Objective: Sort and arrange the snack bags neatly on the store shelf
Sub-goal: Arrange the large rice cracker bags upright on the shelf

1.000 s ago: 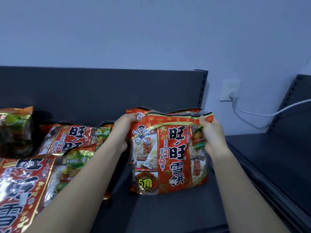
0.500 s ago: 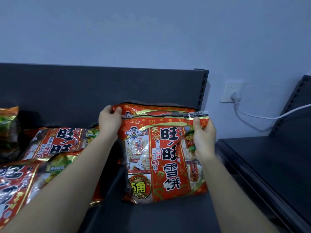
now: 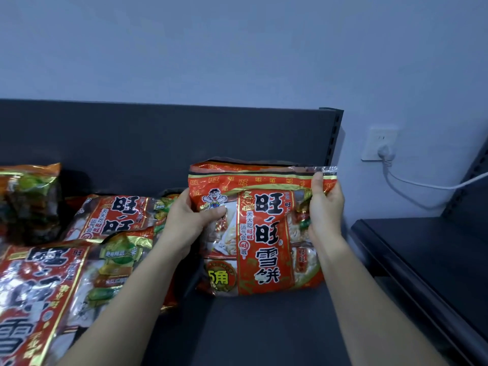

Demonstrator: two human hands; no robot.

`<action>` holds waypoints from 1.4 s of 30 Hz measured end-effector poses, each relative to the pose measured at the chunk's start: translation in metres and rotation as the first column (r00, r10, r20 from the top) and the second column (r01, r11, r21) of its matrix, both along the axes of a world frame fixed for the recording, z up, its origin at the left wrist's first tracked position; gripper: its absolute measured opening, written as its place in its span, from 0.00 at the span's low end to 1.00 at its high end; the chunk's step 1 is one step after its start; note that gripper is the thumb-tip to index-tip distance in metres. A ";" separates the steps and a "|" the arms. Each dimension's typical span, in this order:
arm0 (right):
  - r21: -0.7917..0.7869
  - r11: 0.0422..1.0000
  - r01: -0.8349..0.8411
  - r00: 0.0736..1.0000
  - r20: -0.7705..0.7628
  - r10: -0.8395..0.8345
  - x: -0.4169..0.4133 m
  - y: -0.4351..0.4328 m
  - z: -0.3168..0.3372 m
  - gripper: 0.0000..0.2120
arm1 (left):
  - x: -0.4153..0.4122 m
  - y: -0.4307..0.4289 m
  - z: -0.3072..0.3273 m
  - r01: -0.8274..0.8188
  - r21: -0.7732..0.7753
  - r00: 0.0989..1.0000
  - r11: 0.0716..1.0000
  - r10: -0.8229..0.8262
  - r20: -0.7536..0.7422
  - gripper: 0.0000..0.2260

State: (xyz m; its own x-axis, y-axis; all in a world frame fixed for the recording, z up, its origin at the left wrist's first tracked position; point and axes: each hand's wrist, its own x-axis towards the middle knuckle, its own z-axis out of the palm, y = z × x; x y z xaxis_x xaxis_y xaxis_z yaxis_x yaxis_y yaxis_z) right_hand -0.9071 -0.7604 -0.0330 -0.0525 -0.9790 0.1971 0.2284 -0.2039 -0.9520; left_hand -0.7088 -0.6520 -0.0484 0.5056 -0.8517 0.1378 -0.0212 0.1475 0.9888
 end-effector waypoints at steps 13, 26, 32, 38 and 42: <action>0.148 0.955 -0.259 0.617 -0.735 0.281 -0.047 0.017 -0.049 0.45 | -0.021 0.030 -0.032 0.059 0.162 0.920 0.985 -0.117 0.373 0.47; -0.249 0.963 0.105 0.696 -0.673 -0.250 -0.036 0.052 -0.038 0.53 | -0.035 0.055 -0.024 -0.273 0.226 0.676 0.935 0.019 0.737 0.46; -0.717 0.697 0.012 0.789 -0.421 -0.447 0.022 0.099 -0.007 0.22 | -0.003 0.117 0.013 -0.448 -0.046 0.462 0.893 0.275 0.843 0.23; -0.375 0.769 -0.518 0.600 -0.800 0.014 0.107 0.142 -0.013 0.23 | 0.083 0.168 0.019 -0.650 0.079 0.410 0.756 0.262 0.874 0.23; 0.006 0.808 -0.589 0.376 -0.883 0.280 0.152 0.151 -0.031 0.36 | 0.133 0.198 0.004 -0.759 0.263 0.443 0.595 0.175 0.879 0.32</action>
State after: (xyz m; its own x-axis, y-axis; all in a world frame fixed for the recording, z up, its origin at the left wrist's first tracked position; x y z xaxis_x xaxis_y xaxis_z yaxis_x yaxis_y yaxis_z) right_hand -0.7548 -0.6097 -0.0637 0.6977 -0.7039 0.1332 -0.4754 -0.5939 -0.6490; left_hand -0.5761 -0.4537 -0.0442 0.8044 -0.5266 0.2749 -0.5934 -0.6912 0.4124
